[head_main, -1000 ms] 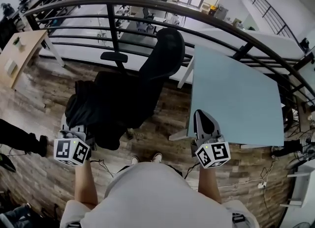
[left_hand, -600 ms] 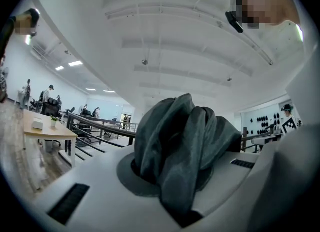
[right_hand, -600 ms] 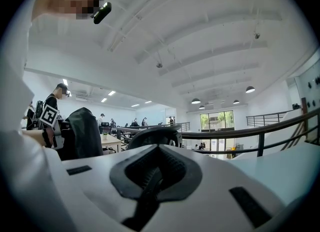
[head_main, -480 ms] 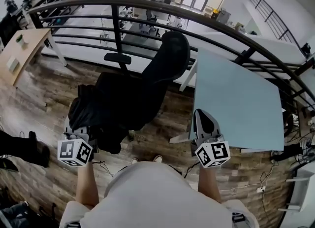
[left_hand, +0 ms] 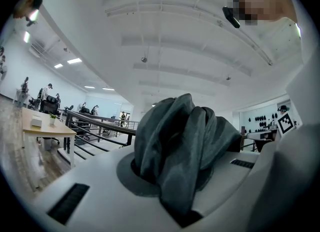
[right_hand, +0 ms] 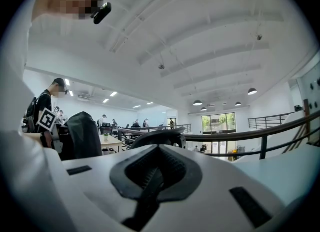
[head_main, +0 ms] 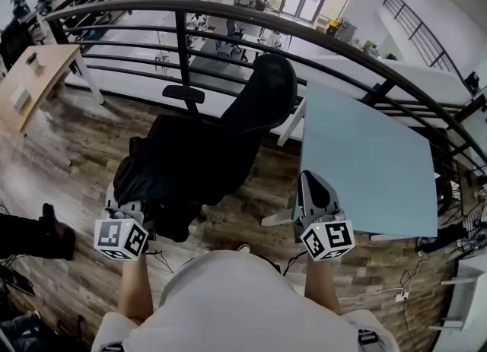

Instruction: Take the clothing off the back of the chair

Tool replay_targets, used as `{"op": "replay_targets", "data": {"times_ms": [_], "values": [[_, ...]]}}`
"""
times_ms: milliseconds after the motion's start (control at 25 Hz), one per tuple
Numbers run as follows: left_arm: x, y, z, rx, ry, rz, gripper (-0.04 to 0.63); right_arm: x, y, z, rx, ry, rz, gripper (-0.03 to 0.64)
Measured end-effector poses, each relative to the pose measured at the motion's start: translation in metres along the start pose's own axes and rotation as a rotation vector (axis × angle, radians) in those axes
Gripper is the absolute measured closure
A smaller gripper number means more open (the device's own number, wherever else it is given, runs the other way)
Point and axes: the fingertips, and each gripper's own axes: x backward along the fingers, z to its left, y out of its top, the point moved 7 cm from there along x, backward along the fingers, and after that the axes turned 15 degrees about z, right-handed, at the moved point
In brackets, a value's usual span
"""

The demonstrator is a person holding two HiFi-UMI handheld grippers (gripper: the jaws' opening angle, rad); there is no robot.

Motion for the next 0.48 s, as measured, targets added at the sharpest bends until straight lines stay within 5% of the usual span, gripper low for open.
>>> {"op": "replay_targets", "data": {"times_ms": [480], "values": [[0.002, -0.001, -0.010, -0.039, -0.037, -0.003, 0.548, 0.009, 0.000, 0.012, 0.006, -0.008, -0.009, 0.597]]}}
